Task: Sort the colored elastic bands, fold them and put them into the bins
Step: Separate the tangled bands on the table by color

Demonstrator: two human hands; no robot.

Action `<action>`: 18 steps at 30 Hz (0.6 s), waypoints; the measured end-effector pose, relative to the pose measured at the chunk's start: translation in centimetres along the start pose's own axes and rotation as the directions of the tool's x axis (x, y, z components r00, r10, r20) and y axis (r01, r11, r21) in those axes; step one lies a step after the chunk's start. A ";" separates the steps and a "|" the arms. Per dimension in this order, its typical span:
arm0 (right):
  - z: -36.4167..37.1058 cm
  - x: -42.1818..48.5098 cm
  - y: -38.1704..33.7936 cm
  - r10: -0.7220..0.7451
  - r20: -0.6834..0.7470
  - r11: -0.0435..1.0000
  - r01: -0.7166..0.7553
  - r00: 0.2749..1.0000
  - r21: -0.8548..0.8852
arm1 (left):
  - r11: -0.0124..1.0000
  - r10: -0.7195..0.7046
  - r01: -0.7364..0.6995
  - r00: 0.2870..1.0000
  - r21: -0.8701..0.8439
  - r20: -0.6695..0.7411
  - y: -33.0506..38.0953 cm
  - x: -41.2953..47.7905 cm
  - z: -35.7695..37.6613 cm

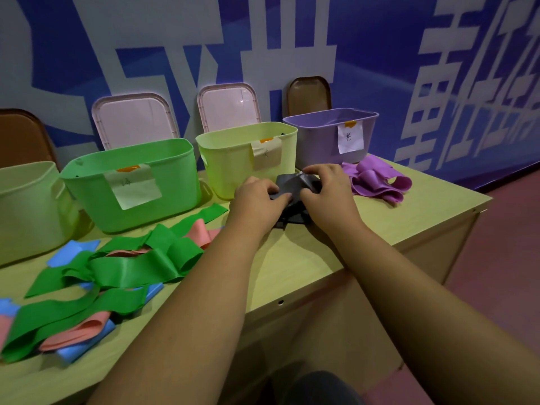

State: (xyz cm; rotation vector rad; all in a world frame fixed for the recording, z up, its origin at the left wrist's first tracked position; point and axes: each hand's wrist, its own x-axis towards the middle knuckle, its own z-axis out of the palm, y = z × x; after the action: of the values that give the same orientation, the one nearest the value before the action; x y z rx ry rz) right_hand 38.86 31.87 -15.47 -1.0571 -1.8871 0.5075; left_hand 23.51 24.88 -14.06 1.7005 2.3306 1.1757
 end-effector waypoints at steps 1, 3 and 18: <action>0.1 0.2 0.0 0.033 0.005 0.999 -0.033 0.999 -0.023 | 1.000 -0.005 0.005 1.000 -0.016 -0.010 0.1 -0.1 -0.1; 0.2 0.4 0.1 0.081 -0.001 0.996 -0.081 0.997 -0.025 | 0.998 -0.017 0.017 1.000 -0.055 -0.012 0.2 -0.2 -0.3; -1.5 0.6 0.1 0.226 -0.321 0.946 -0.129 0.920 0.297 | 0.999 0.008 -0.007 0.999 -0.039 0.041 0.1 -0.4 0.2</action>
State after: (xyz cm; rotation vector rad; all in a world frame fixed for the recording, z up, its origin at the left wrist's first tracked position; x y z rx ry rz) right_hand 40.08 32.33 -14.45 -1.0621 -1.3704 0.6173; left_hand 23.89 24.66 -14.33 1.7058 2.2649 1.1680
